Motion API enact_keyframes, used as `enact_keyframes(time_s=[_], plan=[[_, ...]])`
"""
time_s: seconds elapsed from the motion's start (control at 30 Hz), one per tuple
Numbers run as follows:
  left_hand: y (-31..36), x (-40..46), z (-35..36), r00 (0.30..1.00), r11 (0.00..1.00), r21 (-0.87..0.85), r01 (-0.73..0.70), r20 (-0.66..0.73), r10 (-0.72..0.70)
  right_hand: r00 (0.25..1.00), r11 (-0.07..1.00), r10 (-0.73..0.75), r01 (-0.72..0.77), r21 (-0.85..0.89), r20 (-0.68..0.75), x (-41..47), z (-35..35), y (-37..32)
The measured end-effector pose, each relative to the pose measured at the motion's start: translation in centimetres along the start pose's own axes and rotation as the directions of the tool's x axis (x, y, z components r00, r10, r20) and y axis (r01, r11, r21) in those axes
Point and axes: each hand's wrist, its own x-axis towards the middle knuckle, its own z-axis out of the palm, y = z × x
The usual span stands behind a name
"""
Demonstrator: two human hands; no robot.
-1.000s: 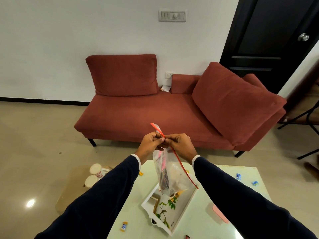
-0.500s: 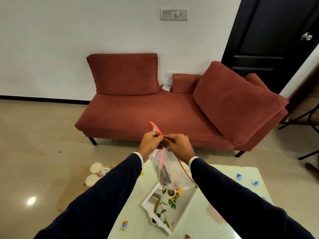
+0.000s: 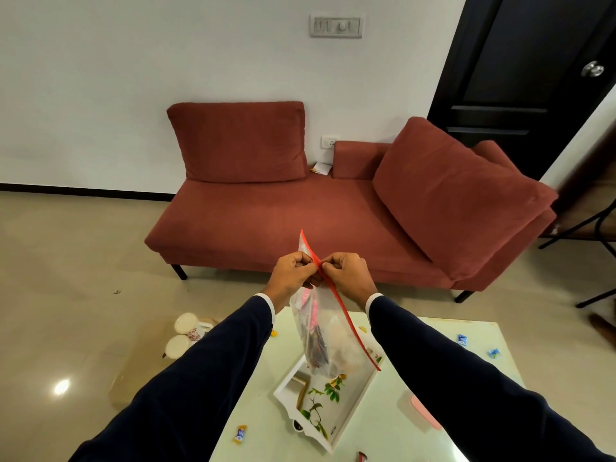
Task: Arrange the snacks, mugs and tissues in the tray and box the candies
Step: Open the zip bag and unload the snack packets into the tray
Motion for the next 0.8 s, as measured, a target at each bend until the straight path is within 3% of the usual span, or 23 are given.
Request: enact_keyframes(time_s=[0.23,0.37,0.53,0.67,0.73,0.8], plan=[[-0.3,0.0,-2.1,0.999,0.998,0.05,0.043,0.003,-0.043,0.995,0.995,0.094,-0.096,-0.042,-0.034,1.5,-2.7,1.3],[-1.0,-0.5,-4.1,0.998,0.975,0.214,0.061,-0.01,-0.06,0.988,0.981,0.122,-0.134,-0.143,-0.092,2.0,-5.3,2.7],[-1.9,-0.6,-4.9,0.996,0.88,0.47,0.064,-0.078,-0.031,0.997,0.979,0.067,-0.073,-0.19,-0.036,1.6,-5.6,2.3],[-2.0,-1.0,-2.7,0.988,0.906,0.411,0.098,-0.148,-0.04,1.0,0.987,-0.005,0.0,-0.158,-0.03,1.2,-4.2,0.7],[-2.0,-1.3,-1.9,0.993,0.84,0.531,0.113,-0.078,-0.084,0.999,0.985,-0.032,0.028,-0.167,-0.021,0.9,-4.0,0.0],[-2.2,-1.5,-1.9,0.993,0.697,0.712,0.085,-0.006,-0.115,0.998,0.978,-0.06,0.06,-0.198,0.004,0.9,-4.2,-0.3]])
